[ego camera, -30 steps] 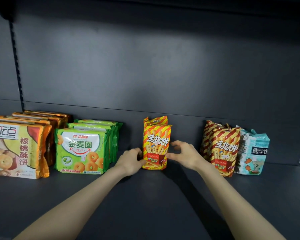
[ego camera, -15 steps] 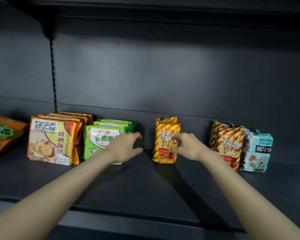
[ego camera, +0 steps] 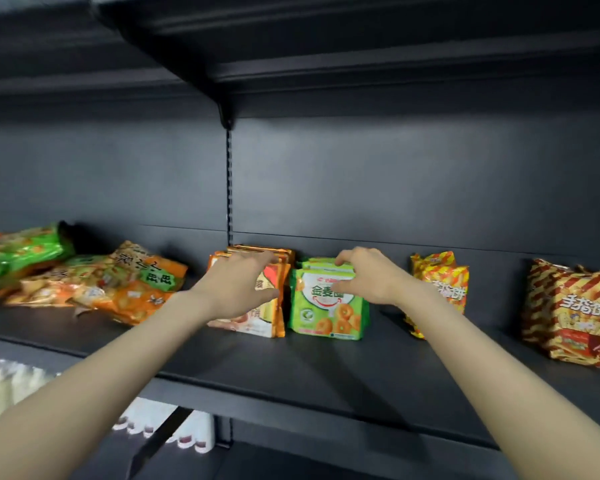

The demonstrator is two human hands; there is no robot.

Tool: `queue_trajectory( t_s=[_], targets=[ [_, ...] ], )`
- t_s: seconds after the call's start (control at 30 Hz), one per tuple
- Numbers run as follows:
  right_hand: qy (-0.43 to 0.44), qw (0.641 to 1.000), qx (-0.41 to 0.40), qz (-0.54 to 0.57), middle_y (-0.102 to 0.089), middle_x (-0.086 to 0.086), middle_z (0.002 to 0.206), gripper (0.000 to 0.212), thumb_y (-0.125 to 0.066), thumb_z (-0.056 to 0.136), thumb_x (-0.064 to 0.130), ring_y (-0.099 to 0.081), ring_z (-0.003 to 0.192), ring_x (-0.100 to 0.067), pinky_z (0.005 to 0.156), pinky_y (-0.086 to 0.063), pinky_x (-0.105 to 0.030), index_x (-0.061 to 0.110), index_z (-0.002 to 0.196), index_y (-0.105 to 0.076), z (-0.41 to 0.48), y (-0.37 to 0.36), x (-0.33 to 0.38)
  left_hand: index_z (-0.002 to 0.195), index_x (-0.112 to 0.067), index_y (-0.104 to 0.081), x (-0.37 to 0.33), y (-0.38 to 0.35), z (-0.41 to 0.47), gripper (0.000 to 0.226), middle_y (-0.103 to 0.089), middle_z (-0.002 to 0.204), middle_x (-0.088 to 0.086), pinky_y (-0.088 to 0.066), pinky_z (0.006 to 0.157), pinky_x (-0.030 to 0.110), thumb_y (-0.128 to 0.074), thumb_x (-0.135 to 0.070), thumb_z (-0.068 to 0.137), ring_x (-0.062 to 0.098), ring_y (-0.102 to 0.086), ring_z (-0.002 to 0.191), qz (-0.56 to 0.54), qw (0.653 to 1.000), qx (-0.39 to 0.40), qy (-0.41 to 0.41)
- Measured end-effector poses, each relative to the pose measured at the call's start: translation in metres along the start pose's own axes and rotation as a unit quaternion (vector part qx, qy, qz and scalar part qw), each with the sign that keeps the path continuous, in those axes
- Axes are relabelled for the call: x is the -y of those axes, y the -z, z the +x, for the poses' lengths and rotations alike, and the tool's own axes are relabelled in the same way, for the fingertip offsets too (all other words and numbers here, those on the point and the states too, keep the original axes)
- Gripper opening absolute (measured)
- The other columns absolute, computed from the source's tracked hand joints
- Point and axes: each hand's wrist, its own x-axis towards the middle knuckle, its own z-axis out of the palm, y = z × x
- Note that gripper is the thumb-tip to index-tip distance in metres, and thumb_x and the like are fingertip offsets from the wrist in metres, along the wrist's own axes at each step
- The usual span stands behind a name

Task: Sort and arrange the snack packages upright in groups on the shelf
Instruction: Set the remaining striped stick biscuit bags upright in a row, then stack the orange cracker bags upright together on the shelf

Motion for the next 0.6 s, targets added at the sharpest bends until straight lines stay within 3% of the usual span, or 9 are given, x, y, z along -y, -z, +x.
queue_trajectory(
  t_s=[0.13, 0.23, 0.37, 0.6],
  targets=[
    [0.026, 0.999, -0.004, 0.022, -0.053, -0.01, 0.13, 0.048, -0.064, 0.086, 0.033, -0.044, 0.124, -0.027, 0.094, -0.039, -0.034, 0.013, 0.128, -0.053, 0.013, -0.014, 0.071, 0.134, -0.023, -0.042, 0.064, 0.027, -0.042, 0.057, -0.054, 0.133, 0.004, -0.042, 0.097, 0.04, -0.058, -0.048, 0.084, 0.026, -0.048, 0.122, 0.015, 1.0, 0.002, 0.024],
    [0.042, 0.998, -0.004, 0.037, -0.057, -0.006, 0.107, 0.042, -0.066, 0.084, 0.032, -0.052, 0.114, -0.028, 0.082, -0.041, -0.032, 0.01, 0.119, -0.059, 0.021, -0.033, 0.123, 0.131, -0.021, -0.044, 0.107, 0.038, -0.076, 0.054, -0.055, 0.129, 0.006, -0.042, 0.096, 0.04, -0.059, -0.044, 0.085, 0.027, -0.05, 0.119, 0.022, 0.999, 0.003, 0.049],
    [0.065, 0.996, 0.012, 0.055, -0.057, -0.009, 0.127, 0.048, -0.065, 0.083, 0.033, -0.052, 0.117, -0.027, 0.093, -0.045, -0.036, 0.014, 0.126, -0.056, 0.035, -0.062, 0.181, 0.133, -0.022, -0.043, 0.16, 0.046, -0.115, 0.056, -0.056, 0.13, 0.006, -0.043, 0.096, 0.039, -0.06, -0.043, 0.085, 0.027, -0.051, 0.12, 0.014, 0.997, 0.009, 0.079],
    [0.087, 0.993, 0.028, 0.07, -0.05, -0.007, 0.133, 0.048, -0.062, 0.087, 0.033, -0.048, 0.121, -0.024, 0.097, -0.042, -0.036, 0.016, 0.13, -0.051, 0.069, -0.088, 0.244, 0.132, -0.022, -0.044, 0.23, 0.06, -0.139, 0.055, -0.056, 0.129, 0.004, -0.044, 0.096, 0.04, -0.06, -0.045, 0.085, 0.025, -0.051, 0.119, -0.007, 0.992, -0.009, 0.123]
  ],
)
